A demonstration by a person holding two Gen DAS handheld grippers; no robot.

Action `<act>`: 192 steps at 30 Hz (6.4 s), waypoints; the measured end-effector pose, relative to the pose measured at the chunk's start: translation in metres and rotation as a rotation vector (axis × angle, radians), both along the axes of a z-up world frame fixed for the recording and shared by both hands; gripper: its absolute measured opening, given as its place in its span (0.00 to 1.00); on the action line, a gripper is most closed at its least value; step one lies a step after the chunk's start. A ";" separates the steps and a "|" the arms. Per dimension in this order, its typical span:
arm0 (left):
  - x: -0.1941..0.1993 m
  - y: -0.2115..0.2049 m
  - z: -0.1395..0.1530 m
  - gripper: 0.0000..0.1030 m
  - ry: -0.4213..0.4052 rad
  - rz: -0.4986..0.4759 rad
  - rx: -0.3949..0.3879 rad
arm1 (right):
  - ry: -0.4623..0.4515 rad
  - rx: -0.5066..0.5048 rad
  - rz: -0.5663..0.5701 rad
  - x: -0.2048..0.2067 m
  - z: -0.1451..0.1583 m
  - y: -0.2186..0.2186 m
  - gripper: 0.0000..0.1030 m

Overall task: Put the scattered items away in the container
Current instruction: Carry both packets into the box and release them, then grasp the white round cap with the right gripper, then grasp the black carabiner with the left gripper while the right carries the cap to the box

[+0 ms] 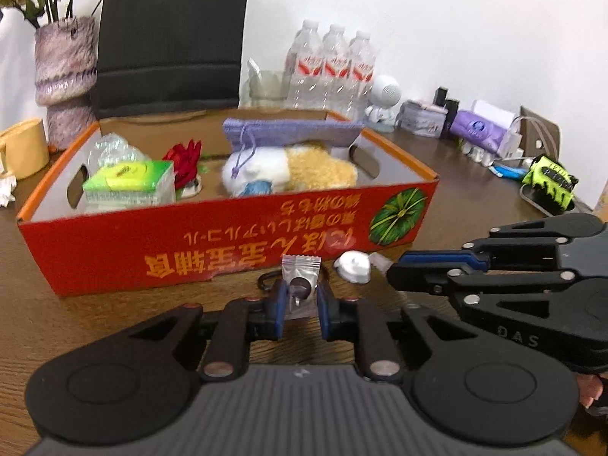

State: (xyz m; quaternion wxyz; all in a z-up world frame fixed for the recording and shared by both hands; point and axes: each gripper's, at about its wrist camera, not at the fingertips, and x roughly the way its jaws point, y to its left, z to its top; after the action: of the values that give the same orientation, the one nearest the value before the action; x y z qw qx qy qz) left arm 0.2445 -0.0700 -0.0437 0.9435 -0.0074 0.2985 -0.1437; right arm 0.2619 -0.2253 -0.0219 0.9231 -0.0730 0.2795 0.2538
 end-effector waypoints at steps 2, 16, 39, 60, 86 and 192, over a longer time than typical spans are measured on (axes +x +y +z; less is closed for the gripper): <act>-0.005 0.000 0.005 0.17 -0.024 -0.005 -0.006 | -0.016 0.009 -0.001 -0.003 0.004 -0.001 0.01; -0.007 0.011 0.006 0.17 -0.015 0.016 -0.030 | 0.031 -0.020 -0.137 0.016 -0.008 -0.007 0.43; 0.000 0.036 0.083 0.17 -0.247 0.063 -0.066 | -0.181 0.133 -0.082 0.020 0.081 0.007 0.18; 0.090 0.061 0.033 0.44 -0.067 0.161 -0.065 | 0.074 0.044 -0.134 0.113 0.020 0.059 0.26; 0.063 0.080 0.069 1.00 -0.150 0.325 -0.078 | -0.049 0.116 -0.220 0.086 0.060 0.026 1.00; 0.096 0.052 0.043 0.53 -0.101 0.326 -0.014 | 0.056 0.080 -0.103 0.120 0.020 0.050 0.25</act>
State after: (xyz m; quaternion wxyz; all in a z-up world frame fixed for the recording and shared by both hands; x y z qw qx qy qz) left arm 0.3406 -0.0179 -0.0011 0.9680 -0.0553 0.2446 0.0089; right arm 0.3819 -0.1752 -0.0018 0.9289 -0.0143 0.2983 0.2191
